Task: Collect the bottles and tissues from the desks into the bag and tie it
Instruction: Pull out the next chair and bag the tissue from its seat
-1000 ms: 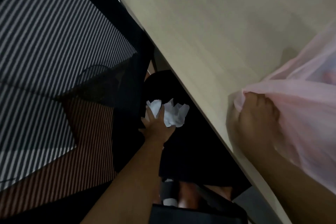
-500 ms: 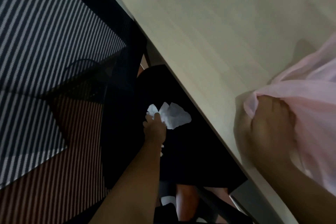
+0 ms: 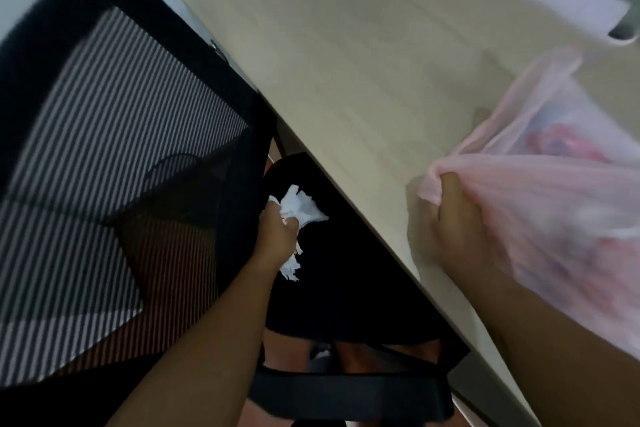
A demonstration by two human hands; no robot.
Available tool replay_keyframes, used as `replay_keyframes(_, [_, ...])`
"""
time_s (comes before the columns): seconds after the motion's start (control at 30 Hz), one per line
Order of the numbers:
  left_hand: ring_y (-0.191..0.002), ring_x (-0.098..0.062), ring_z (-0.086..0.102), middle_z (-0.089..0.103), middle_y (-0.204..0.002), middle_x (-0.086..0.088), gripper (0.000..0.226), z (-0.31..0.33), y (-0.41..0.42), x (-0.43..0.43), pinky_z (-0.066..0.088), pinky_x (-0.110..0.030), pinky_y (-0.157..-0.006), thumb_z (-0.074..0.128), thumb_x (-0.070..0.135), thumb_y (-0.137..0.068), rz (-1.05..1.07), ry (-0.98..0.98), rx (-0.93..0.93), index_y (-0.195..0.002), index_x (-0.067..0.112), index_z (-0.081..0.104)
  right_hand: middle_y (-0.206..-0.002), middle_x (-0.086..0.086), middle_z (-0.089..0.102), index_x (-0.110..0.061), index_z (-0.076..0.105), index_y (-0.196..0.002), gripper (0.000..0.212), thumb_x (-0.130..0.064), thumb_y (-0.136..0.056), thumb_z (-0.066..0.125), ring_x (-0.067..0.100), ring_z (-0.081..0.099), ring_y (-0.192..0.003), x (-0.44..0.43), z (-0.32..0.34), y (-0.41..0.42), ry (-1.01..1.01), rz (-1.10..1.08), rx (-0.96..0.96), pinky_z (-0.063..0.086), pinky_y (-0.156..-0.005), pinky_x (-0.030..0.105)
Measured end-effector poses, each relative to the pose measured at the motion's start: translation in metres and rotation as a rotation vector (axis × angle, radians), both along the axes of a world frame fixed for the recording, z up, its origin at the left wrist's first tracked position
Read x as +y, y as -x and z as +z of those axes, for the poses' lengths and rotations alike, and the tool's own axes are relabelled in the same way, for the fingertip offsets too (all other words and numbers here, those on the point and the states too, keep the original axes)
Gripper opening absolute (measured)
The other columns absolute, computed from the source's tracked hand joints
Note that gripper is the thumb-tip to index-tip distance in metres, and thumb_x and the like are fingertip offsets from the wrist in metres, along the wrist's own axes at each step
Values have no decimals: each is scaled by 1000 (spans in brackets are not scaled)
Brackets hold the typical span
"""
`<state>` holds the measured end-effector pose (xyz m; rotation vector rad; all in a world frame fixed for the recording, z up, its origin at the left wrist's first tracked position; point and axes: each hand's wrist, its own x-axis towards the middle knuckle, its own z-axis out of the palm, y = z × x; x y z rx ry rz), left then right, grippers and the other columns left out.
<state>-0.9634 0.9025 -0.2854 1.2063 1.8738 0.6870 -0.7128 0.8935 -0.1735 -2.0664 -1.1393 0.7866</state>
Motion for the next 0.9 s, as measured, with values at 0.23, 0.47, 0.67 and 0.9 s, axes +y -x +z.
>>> replay_keyframes(0.23, [-94, -22, 55, 55, -109, -7, 35, 130, -46, 1, 40, -29, -74, 50, 12, -90, 11, -64, -104, -124, 10, 45, -84, 4, 57, -16, 48, -105, 36, -35, -80, 32, 28, 52, -78, -58, 78, -55, -180, -117, -95, 42, -74, 39])
replay_keyframes(0.47, [-85, -13, 60, 60, -100, 3, 23, 243, -159, 3, 46, -27, -65, 50, 22, -91, -358, -103, -206, -115, 22, 50, -80, 15, 50, 0, 52, -94, 26, -14, -100, 31, 31, 49, -76, -119, 126, -128, -226, -206, -29, 36, -70, 37])
replay_keyframes(0.67, [-82, -17, 65, 71, -93, 0, 29, 298, -237, -9, 50, -27, -72, 55, 21, -84, -814, 61, -177, -108, 24, 69, -56, 5, 45, -7, 41, -56, 47, -13, -101, 29, 23, 41, -57, -148, 162, -171, -272, -341, -29, 34, -61, 35])
replay_keyframes(0.9, [-90, -20, 65, 70, -102, -4, 25, 299, -292, -11, 50, -27, -80, 55, 18, -91, -1172, 208, -50, -111, 12, 69, -74, 4, 56, -4, 58, -77, 46, -31, -98, 27, 20, 49, -68, -174, 216, -196, -185, -343, -42, 37, -63, 32])
